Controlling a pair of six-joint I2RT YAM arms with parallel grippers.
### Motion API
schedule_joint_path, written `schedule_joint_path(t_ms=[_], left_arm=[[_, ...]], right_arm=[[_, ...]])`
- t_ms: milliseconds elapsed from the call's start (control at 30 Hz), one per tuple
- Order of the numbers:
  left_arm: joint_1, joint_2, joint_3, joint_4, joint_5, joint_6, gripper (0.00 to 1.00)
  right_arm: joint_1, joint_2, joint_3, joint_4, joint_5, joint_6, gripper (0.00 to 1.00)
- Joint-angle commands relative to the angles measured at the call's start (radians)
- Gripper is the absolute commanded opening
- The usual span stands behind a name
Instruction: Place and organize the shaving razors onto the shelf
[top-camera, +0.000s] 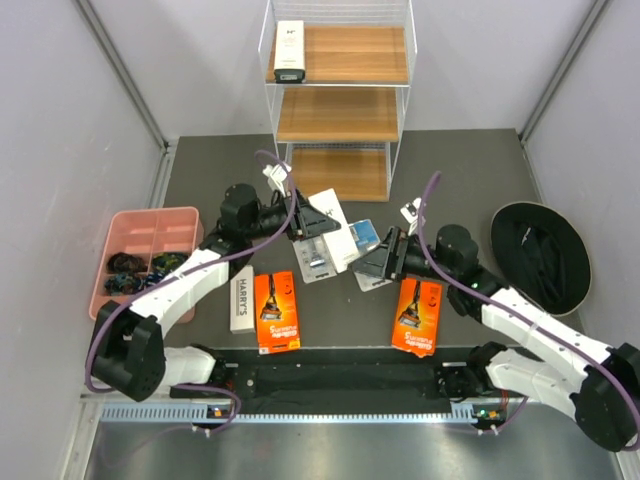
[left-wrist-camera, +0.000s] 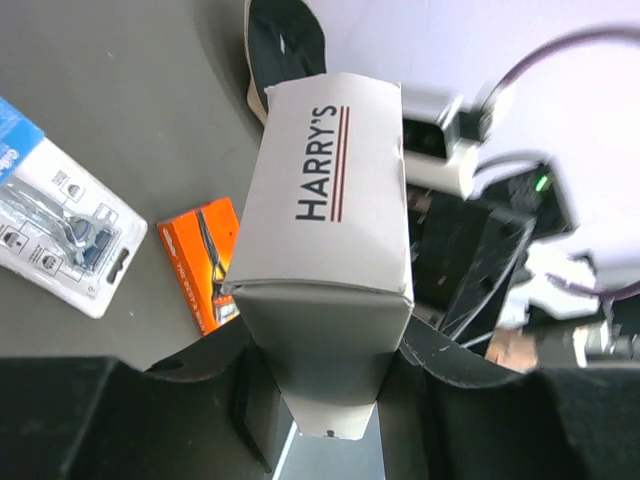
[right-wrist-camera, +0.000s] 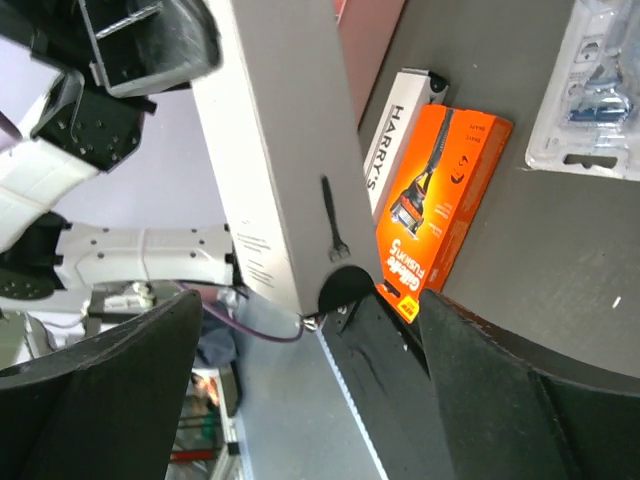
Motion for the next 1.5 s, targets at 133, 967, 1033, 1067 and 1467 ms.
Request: schedule_joint_path(t_ms=[133,967,1033,1067,1467], left_arm=[[-0.001,-0.056,-0.157,0.452,-0.216,-0.280,0.19],[-0.004,-0.065,-0.268,0.623,-0.259,-0.387,0.12],[-0.006,-0.062,-0.274,0.627,-0.256,-0.388,0.13],[-0.006,-0.062,-0.274,0.629,-0.252,-0.388,0.13],[-0.006,-0.070,-0.276,0.577,-0.235,-0.349,0.93]], right_arm=[[0.016,0.028,-0.145,0.434,0.060,0.220,0.89],[0.020,0.250,-0.165,0.864,0.097,0.367,0.44],[0.020,0.261,-0.164,0.871,0.097,0.372,0.34],[0.023,0.262,-0.164,0.876,0.098,0.373,0.31],[0.022,0.213,-0.162,0.824,0.115,0.358,0.08]])
